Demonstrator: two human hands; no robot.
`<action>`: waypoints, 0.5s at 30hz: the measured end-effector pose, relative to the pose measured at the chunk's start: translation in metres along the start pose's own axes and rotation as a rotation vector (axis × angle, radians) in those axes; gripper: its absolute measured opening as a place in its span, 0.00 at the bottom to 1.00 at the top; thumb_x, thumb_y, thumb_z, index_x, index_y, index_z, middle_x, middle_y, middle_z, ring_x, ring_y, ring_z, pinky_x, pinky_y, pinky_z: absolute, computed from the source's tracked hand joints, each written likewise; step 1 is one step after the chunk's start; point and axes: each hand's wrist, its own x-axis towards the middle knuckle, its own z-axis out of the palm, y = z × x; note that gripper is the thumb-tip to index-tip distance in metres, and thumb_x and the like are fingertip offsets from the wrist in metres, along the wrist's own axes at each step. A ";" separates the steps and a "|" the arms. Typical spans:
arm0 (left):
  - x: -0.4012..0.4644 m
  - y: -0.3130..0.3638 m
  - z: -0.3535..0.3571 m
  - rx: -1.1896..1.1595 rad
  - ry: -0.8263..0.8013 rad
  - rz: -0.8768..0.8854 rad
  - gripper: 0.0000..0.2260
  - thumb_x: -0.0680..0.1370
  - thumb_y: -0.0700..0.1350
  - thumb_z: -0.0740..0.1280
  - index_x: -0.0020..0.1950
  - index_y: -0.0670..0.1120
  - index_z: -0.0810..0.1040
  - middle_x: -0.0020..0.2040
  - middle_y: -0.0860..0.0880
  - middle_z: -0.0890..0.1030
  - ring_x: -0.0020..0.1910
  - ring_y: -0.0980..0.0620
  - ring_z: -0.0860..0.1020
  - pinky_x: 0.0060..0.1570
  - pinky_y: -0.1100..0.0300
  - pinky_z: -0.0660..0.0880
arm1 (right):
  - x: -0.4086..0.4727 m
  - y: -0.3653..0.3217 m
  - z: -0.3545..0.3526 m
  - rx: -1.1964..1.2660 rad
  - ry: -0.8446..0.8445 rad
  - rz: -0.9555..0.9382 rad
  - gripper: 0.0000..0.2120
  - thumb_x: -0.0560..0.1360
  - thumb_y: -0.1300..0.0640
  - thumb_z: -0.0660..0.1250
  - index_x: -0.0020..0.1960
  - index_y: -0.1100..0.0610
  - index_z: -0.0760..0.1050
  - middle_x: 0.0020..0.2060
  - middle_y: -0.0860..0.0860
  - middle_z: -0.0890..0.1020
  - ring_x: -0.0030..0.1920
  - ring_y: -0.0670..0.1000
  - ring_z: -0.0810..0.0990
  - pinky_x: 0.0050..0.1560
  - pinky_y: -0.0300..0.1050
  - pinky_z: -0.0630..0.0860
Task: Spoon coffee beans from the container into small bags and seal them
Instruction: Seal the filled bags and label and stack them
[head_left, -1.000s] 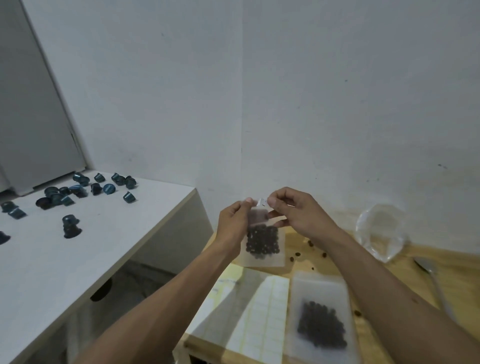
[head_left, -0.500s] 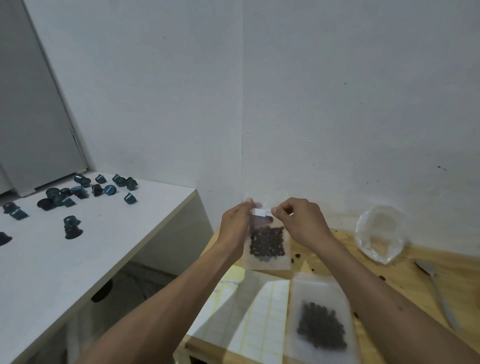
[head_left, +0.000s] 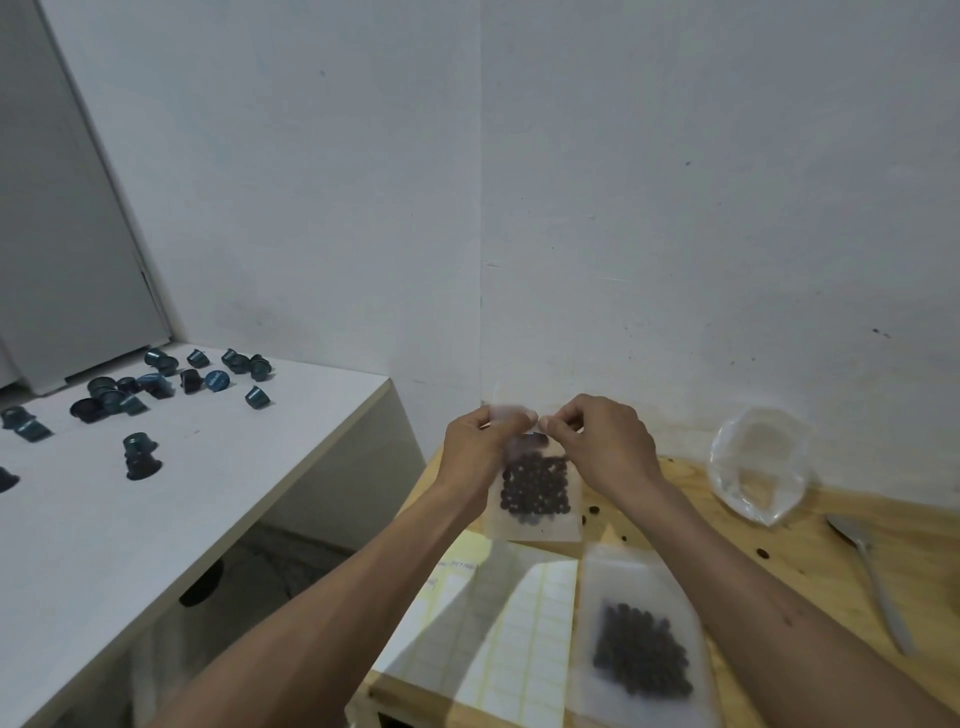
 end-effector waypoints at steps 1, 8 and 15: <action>0.001 0.000 0.000 -0.004 0.011 0.000 0.10 0.77 0.39 0.74 0.56 0.36 0.82 0.50 0.38 0.87 0.47 0.42 0.88 0.63 0.44 0.79 | 0.000 0.001 0.001 -0.004 0.013 0.008 0.12 0.79 0.41 0.68 0.49 0.50 0.80 0.47 0.44 0.82 0.49 0.49 0.80 0.47 0.49 0.78; 0.001 0.002 0.000 -0.012 0.034 0.005 0.09 0.77 0.37 0.74 0.56 0.38 0.83 0.51 0.39 0.87 0.45 0.45 0.88 0.46 0.57 0.83 | 0.001 0.011 0.003 0.486 -0.039 0.227 0.34 0.71 0.44 0.78 0.70 0.53 0.67 0.59 0.48 0.76 0.57 0.50 0.79 0.56 0.46 0.76; 0.005 -0.005 0.002 0.086 0.086 0.043 0.08 0.74 0.37 0.77 0.52 0.39 0.86 0.47 0.41 0.87 0.45 0.47 0.87 0.45 0.60 0.82 | 0.003 0.021 0.012 0.837 -0.060 0.291 0.16 0.70 0.59 0.80 0.55 0.56 0.81 0.46 0.52 0.87 0.49 0.52 0.87 0.55 0.47 0.82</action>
